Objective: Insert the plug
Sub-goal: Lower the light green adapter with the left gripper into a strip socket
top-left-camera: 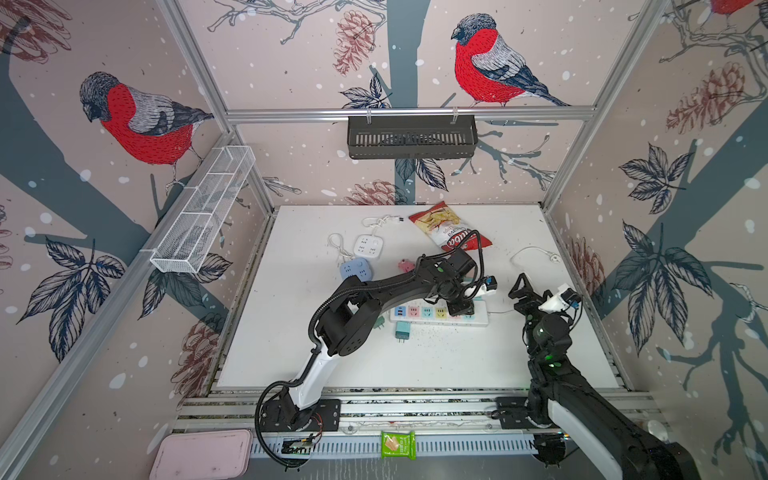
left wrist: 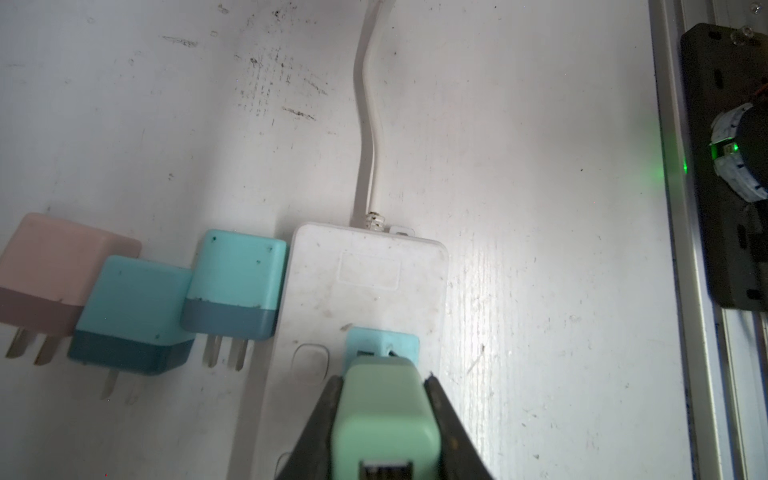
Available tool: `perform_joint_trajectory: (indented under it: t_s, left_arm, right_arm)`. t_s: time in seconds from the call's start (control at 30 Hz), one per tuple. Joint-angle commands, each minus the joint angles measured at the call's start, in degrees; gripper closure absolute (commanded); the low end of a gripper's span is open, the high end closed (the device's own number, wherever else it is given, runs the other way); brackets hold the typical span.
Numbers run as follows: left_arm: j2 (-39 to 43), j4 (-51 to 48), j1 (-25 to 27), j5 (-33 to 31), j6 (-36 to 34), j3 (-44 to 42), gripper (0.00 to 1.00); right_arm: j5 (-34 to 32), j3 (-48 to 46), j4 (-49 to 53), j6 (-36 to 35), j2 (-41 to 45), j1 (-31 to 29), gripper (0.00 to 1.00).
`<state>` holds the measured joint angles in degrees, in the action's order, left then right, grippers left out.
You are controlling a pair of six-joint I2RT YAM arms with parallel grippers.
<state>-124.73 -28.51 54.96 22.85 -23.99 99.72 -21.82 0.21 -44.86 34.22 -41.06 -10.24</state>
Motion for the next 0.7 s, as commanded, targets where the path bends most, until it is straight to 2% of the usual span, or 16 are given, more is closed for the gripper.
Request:
perform_joint_trajectory:
  t_s: [0.0, 0.67]
  left_arm:
    - [0.3, 2.6, 0.1, 1.5, -0.1, 0.4, 1.0]
    - [-2.0, -0.2, 0.1, -1.2, -1.7, 2.5, 1.0]
  right_arm:
    - [-0.2, -2.1, -0.3, -0.6, 0.2, -0.1, 0.0]
    - [0.0, -2.3, -0.3, -0.9, 0.5, -0.2, 0.0]
